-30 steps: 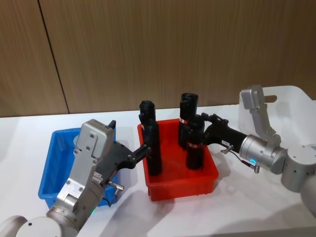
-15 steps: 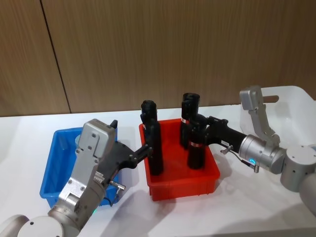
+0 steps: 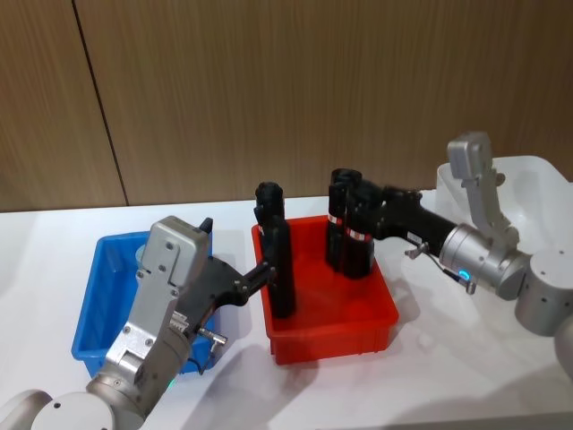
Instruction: Pick the cotton swabs from the blue box and place them into the white box.
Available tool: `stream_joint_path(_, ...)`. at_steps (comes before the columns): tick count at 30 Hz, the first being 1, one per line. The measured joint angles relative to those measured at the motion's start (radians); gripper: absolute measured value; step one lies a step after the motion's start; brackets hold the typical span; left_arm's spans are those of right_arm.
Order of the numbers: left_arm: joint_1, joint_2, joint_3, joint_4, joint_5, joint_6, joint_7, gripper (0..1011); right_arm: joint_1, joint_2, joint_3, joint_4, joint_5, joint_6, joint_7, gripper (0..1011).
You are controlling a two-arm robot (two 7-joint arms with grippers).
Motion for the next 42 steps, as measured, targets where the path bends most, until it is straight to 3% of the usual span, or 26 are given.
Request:
stream_joint_path(7, 0.0, 0.0, 0.0, 0.0, 0.0, 0.0, 0.0, 1003, -0.098, 0.036, 0.014, -0.243, 0.008, 0.088, -0.082, 357)
stream_joint_path(20, 0.0, 0.0, 0.0, 0.0, 0.0, 0.0, 0.0, 1003, -0.215, 0.081, 0.038, -0.533, 0.011, 0.215, -0.264, 352)
stream_joint_path(32, 0.0, 0.0, 0.0, 0.0, 0.0, 0.0, 0.0, 1003, -0.262, 0.111, 0.069, -0.657, -0.002, 0.298, -0.429, 352)
stream_joint_path(42, 0.0, 0.0, 0.0, 0.0, 0.0, 0.0, 0.0, 1003, -0.269, 0.129, 0.096, -0.683, -0.018, 0.352, -0.542, 352)
